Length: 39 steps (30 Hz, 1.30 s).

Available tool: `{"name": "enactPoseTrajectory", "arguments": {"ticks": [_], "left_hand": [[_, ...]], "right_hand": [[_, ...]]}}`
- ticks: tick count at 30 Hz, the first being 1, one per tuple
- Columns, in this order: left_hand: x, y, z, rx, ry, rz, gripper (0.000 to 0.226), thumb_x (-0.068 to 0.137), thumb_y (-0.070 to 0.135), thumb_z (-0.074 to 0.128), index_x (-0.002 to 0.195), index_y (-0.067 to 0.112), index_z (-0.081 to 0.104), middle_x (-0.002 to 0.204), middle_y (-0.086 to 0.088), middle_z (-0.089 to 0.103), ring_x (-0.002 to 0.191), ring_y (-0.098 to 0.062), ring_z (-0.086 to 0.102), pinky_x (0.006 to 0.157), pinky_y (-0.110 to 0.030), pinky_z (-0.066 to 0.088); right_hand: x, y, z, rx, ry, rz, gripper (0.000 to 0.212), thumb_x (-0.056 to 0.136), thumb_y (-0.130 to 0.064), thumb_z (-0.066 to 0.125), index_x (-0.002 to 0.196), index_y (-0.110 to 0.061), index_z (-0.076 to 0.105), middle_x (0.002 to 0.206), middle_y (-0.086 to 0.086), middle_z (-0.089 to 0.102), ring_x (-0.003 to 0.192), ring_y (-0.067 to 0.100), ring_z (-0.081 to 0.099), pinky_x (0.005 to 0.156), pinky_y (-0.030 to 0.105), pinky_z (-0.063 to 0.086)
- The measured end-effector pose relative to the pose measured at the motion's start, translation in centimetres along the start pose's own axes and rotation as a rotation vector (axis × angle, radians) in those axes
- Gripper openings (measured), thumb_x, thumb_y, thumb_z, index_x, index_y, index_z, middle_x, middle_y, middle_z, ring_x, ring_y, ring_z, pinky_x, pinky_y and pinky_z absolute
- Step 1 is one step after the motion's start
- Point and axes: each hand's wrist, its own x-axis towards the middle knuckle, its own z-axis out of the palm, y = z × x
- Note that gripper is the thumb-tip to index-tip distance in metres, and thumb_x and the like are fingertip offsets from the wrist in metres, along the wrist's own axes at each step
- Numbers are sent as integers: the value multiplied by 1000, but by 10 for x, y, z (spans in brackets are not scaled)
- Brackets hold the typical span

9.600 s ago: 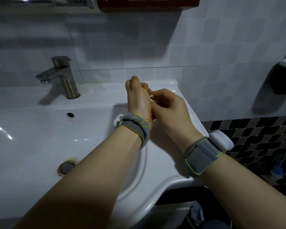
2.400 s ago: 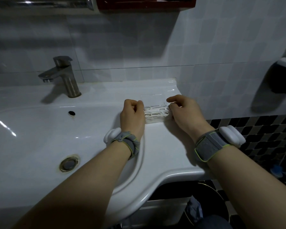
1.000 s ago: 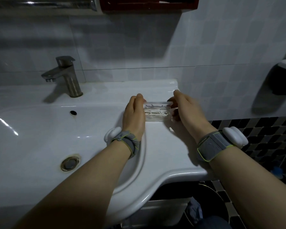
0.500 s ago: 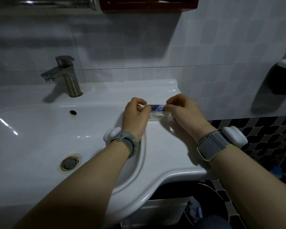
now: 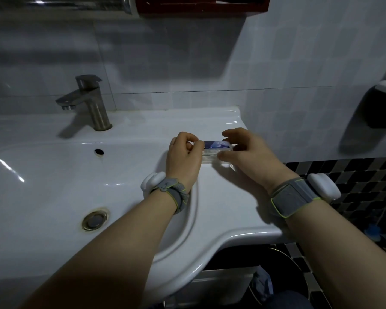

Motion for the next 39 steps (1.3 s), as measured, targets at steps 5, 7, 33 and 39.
{"name": "enactPoseTrajectory", "arguments": {"ticks": [5,7,33,39], "left_hand": [[0,0,0,8,14,6,7,89,24,55,94,22,59,104,-5,59,79,-16,55,78,-34,48],[0,0,0,10,16,7,7,89,25,55,93,21,59,104,-5,59,79,-16,55,78,-34,47],[2,-3,-4,-4,-10,41,9,90,18,59,98,20,62,108,-9,60,74,-8,53,70,-17,42],[1,-4,-3,35,-9,79,9,92,19,59,100,18,61,109,-6,58,72,-4,52,71,-16,41]], "right_hand": [[0,0,0,-44,9,-28,50,77,-2,73,123,-19,59,112,3,65,66,5,55,62,7,47],[0,0,-1,-51,11,-37,49,79,-2,72,123,-18,59,111,2,64,64,4,54,61,4,46],[3,2,-1,-121,15,36,32,92,-20,58,123,-21,64,110,-4,65,92,9,59,77,12,42],[2,-2,-1,-128,10,51,37,90,-18,61,127,-19,63,115,-2,66,93,11,60,80,16,44]]}}
